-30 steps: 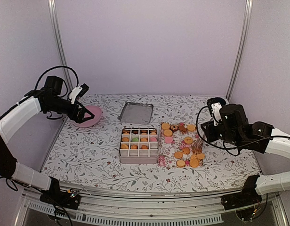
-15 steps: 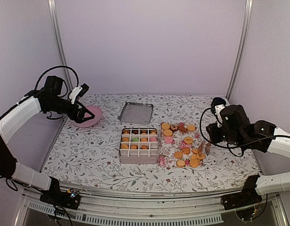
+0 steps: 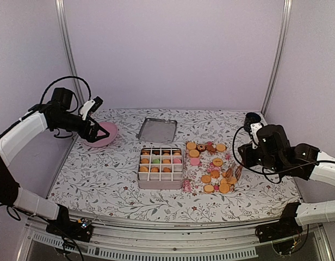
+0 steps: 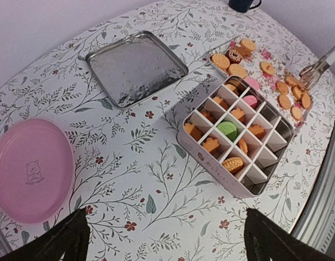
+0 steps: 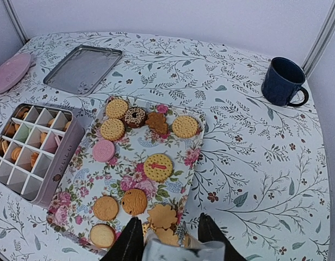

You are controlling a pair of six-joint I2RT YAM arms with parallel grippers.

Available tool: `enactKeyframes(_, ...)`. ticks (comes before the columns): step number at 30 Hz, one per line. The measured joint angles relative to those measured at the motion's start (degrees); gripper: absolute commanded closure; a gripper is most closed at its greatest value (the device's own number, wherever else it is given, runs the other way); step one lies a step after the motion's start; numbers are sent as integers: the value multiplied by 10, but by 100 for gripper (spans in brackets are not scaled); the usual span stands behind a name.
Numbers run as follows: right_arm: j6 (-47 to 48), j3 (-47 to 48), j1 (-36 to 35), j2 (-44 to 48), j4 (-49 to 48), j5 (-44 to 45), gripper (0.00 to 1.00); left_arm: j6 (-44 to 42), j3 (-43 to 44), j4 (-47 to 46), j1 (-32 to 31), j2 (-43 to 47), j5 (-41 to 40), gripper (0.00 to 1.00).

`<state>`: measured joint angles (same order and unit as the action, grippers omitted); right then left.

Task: Pack the cookies
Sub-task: Pick up the fake cookies from the plate, then place the fake cookies in the empty pocket of the box.

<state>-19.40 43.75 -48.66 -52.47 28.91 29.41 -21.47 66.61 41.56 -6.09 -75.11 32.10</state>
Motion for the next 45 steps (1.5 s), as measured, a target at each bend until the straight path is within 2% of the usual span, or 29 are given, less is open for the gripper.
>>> enactKeyframes(6,-6,-16,0,0,-8,-2,65,0,0,3,0,0,2,1)
enactKeyframes(13,-9,-18,0,0,-17,-10,87,0,0,4,0,0,5,1)
enactKeyframes(18,-5,-17,0,0,-19,-15,97,0,0,6,0,0,5,1)
enactKeyframes(32,44,57,1,-12,-47,-54,99,0,0,8,0,0,5,1)
enactKeyframes(45,107,166,1,-238,-202,-228,99,-10,0,19,0,1,-11,1)
